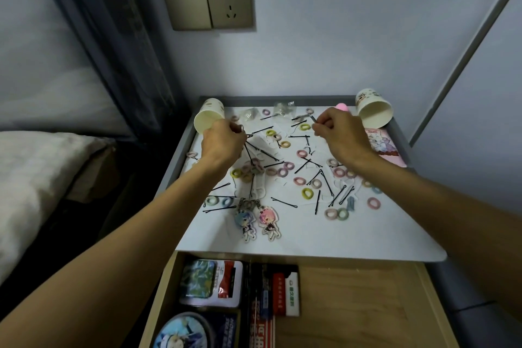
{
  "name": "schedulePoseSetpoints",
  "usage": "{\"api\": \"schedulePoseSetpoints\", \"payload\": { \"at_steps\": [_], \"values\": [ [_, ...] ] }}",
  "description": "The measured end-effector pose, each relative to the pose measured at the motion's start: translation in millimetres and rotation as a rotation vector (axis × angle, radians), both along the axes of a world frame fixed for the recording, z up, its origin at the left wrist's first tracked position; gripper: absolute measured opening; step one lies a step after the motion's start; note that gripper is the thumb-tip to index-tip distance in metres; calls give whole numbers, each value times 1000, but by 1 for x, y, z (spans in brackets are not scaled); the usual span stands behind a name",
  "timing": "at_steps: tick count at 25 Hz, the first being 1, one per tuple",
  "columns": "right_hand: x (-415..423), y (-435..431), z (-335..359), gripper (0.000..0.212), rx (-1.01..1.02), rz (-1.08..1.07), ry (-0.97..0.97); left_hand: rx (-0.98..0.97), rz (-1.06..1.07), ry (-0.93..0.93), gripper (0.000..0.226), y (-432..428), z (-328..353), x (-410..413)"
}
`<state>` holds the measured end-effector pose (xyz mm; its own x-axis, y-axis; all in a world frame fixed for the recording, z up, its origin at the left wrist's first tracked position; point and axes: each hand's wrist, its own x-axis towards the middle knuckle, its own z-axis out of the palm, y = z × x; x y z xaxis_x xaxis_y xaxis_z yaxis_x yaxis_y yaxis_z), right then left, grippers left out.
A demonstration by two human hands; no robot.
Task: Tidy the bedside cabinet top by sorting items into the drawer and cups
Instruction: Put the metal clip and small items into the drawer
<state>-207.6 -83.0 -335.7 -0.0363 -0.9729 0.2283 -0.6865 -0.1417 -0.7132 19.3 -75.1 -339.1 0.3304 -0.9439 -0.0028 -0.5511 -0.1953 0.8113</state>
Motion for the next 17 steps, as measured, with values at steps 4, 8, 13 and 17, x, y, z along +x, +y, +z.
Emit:
{"api": "schedulePoseSetpoints", "payload": {
  "at_steps": [4,8,13,17],
  "values": [
    [9,7,1,7,52,28,-188,-25,-13,-5,10,-2,3,-4],
    [8,9,-3,10,132,30,-264,-166,48,-27,9,-3,12,-1],
    [14,21,-4,8,183,59,-373,-41,-53,350,10,12,13,-10],
    [38,53,9,8,92,123,-403,244,-66,981,10,63,22,-16]
  ]
}}
